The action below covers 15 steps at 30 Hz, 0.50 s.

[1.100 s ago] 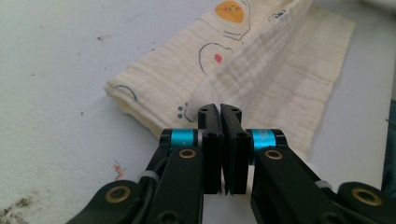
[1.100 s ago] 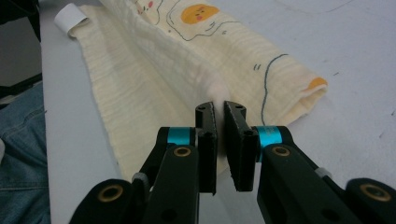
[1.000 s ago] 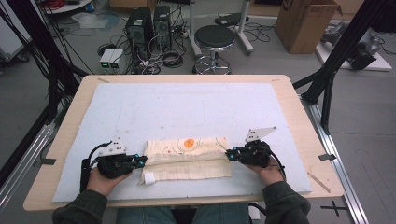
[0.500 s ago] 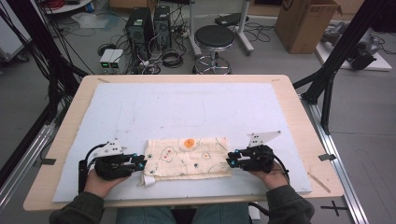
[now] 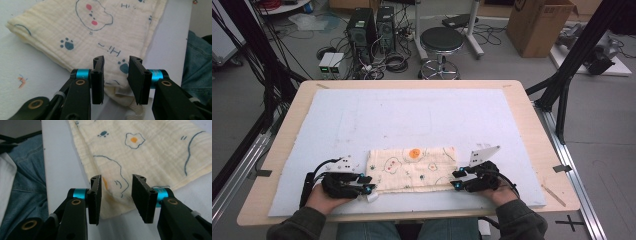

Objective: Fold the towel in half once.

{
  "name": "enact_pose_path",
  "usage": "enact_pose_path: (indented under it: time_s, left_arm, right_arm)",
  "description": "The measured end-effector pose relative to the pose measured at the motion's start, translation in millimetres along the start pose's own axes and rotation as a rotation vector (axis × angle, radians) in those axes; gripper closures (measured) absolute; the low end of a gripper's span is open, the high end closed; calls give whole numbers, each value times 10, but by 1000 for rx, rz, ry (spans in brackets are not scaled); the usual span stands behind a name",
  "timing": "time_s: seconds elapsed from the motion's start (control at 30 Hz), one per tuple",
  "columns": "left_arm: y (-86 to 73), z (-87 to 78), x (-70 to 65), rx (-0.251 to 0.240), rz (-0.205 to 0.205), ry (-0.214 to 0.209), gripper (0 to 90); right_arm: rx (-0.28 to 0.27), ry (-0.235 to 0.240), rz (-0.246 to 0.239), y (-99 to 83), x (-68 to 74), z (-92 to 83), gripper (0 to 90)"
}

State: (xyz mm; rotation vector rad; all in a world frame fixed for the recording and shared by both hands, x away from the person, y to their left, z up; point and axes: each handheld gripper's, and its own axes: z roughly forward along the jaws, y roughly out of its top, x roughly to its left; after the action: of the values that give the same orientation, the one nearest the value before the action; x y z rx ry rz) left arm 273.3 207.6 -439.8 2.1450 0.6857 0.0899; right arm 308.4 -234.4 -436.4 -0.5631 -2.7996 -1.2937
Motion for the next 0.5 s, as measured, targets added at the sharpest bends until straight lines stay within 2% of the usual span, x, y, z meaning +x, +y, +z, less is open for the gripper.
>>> enact_pose_path:
  time_s: [0.1,0.33,0.5]
  left_arm:
    - [-4,-1,10,1,-9,7,678]
    - [-7,-2,19,1,-4,26,759]
    - [-5,-5,13,-11,-5,36,825]
  right_arm:
    - [23,-11,-9,-6,1,26,644]
    - [20,-8,2,-11,-17,14,782]
    - [5,-11,-5,19,-1,-14,813]
